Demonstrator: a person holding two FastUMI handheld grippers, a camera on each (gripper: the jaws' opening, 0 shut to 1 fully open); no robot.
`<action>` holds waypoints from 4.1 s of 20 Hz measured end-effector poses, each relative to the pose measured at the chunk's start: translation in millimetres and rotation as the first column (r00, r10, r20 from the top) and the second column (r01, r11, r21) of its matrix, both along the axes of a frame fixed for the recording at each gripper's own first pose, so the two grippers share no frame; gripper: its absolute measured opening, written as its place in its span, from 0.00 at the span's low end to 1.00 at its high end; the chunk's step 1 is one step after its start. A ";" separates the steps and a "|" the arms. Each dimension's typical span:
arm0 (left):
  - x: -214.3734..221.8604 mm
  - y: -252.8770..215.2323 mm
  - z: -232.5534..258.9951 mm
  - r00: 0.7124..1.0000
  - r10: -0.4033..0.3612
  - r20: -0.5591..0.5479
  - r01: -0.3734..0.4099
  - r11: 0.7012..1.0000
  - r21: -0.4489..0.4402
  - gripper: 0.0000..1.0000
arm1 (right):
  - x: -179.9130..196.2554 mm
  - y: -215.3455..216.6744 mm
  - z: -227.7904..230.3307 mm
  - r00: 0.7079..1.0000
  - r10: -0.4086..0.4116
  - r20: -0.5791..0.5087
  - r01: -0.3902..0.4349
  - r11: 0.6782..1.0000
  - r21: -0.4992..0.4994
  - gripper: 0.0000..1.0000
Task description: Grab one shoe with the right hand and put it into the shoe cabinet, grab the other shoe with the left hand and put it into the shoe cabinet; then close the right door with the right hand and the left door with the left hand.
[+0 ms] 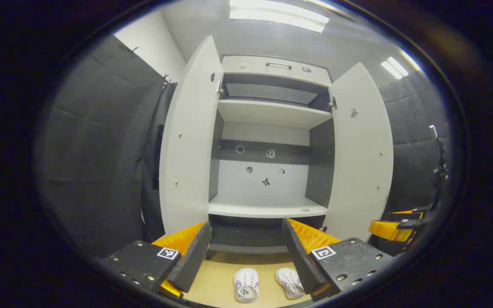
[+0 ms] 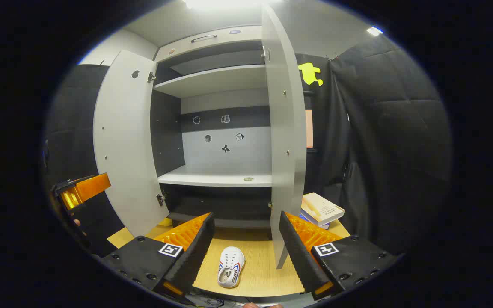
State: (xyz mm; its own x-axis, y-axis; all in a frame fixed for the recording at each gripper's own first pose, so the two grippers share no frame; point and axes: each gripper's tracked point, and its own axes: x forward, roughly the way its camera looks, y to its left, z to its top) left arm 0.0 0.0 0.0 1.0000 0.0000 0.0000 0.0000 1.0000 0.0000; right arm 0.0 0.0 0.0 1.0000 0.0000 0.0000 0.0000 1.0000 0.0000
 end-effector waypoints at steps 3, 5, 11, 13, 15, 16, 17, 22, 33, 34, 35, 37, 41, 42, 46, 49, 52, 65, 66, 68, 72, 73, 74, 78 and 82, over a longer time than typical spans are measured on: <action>-1.3 1.4 4.7 1.000 -0.014 0.025 0.014 0.999 -0.031 0.96 | 3.7 0.9 -5.8 1.000 0.002 -0.027 -0.002 1.000 0.023 0.92; -3.3 7.6 4.0 1.000 0.001 0.027 0.000 0.999 -0.037 0.94 | 8.2 2.7 -7.6 0.999 0.000 -0.036 0.001 0.999 0.038 0.92; -6.4 18.2 -9.6 1.000 -0.001 -0.005 0.001 0.999 -0.054 0.94 | 21.9 18.6 -12.6 0.998 0.016 -0.061 -0.012 0.998 0.060 0.96; -5.4 21.7 -11.5 1.000 -0.004 -0.008 0.003 0.997 -0.073 0.94 | 25.9 22.6 -11.4 0.998 0.022 -0.057 -0.019 0.998 0.061 0.96; -5.9 29.5 -15.4 1.000 0.009 -0.015 -0.010 0.997 -0.075 0.95 | 30.1 28.2 -11.5 0.998 0.032 -0.059 -0.028 0.998 0.058 0.96; -5.5 31.0 -18.0 1.000 0.013 -0.019 -0.014 0.997 -0.075 0.95 | 32.6 29.8 -12.1 0.998 0.035 -0.059 -0.032 0.998 0.054 0.92; -7.1 32.8 -19.2 1.000 0.015 -0.019 -0.017 0.997 -0.076 0.95 | 35.6 30.9 -11.0 0.998 0.035 -0.057 -0.032 0.998 0.050 0.96; -7.3 38.9 -22.8 0.999 0.029 -0.025 -0.031 0.998 -0.060 0.95 | 49.4 30.7 -14.5 0.997 0.037 -0.069 -0.034 0.998 0.043 0.96; -12.6 45.0 -45.7 0.995 0.035 -0.099 -0.042 0.996 -0.079 0.94 | 87.2 49.2 -73.4 0.967 0.119 -0.224 -0.110 0.992 0.054 0.93; -15.1 47.4 -49.5 0.993 0.040 -0.108 -0.048 0.996 -0.077 0.94 | 90.5 53.1 -81.8 0.962 0.130 -0.242 -0.122 0.991 0.047 0.97; -16.6 49.2 -52.0 0.992 0.044 -0.115 -0.053 0.996 -0.073 0.94 | 94.8 56.9 -89.9 0.956 0.138 -0.260 -0.130 0.990 0.046 0.97; -19.1 52.7 -56.7 0.990 0.051 -0.129 -0.060 0.996 -0.062 0.96 | 102.0 64.9 -112.7 0.932 0.163 -0.323 -0.146 0.986 0.076 0.97; -26.1 61.7 -59.9 0.987 0.066 -0.143 -0.076 0.995 -0.062 0.95 | 119.3 76.7 -160.4 0.875 0.181 -0.448 -0.170 0.983 0.064 0.97; -27.3 63.8 -64.9 0.986 0.071 -0.152 -0.081 0.995 -0.063 0.96 | 122.2 81.2 -173.4 0.860 0.186 -0.475 -0.184 0.982 0.051 0.97; -34.9 71.3 -77.7 0.977 0.092 -0.192 -0.109 0.991 -0.080 0.96 | 140.3 95.2 -211.9 0.810 0.205 -0.549 -0.229 0.973 0.025 0.97; -35.7 76.7 -86.9 0.971 0.106 -0.213 -0.129 0.987 -0.098 0.96 | 152.9 99.5 -242.9 0.770 0.207 -0.603 -0.211 0.975 0.064 0.97; -38.4 84.6 -94.4 0.966 0.126 -0.224 -0.160 0.977 -0.140 0.96 | 155.2 104.8 -274.3 0.710 0.225 -0.668 -0.167 0.974 0.150 0.97; -51.1 64.0 -113.9 0.960 0.063 -0.271 -0.094 0.990 -0.104 0.96 | 162.8 106.0 -329.2 0.648 0.158 -0.745 -0.140 0.986 0.087 0.93; -52.3 61.5 -114.9 0.960 0.057 -0.274 -0.089 0.991 -0.104 0.94 | 162.7 108.8 -332.6 0.644 0.157 -0.748 -0.142 0.986 0.085 0.92; -51.5 58.4 -114.4 0.960 0.053 -0.275 -0.086 0.990 -0.110 0.94 | 159.5 108.8 -342.3 0.617 0.136 -0.775 -0.158 0.986 0.047 0.96; -48.8 59.6 -111.2 0.963 0.056 -0.264 -0.085 0.991 -0.101 0.95 | 163.2 103.7 -345.3 0.612 0.077 -0.787 -0.130 0.992 -0.004 0.88; -48.2 61.2 -111.6 0.963 0.058 -0.265 -0.087 0.991 -0.099 0.94 | 165.6 98.7 -345.9 0.616 0.052 -0.786 -0.113 0.993 -0.022 0.88; -48.8 62.2 -113.2 0.962 0.060 -0.268 -0.089 0.991 -0.098 0.94 | 166.7 90.3 -346.3 0.616 0.020 -0.787 -0.096 0.994 -0.050 0.72; -53.3 69.2 -121.8 0.955 0.087 -0.283 -0.115 0.990 -0.082 0.96 | 164.2 83.8 -343.2 0.622 0.039 -0.782 -0.098 0.995 -0.028 0.33; -64.6 71.0 -129.7 0.948 0.100 -0.303 -0.123 0.991 -0.060 0.94 | 168.0 86.9 -347.1 0.617 0.089 -0.782 -0.122 0.992 0.016 0.12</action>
State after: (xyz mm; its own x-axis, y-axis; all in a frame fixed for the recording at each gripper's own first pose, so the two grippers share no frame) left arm -64.6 71.0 -129.7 0.9478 0.0997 -0.3030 -0.1233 0.9906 -0.0595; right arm 168.0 86.9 -347.1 0.6166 0.0888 -0.7822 -0.1220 0.9924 0.0165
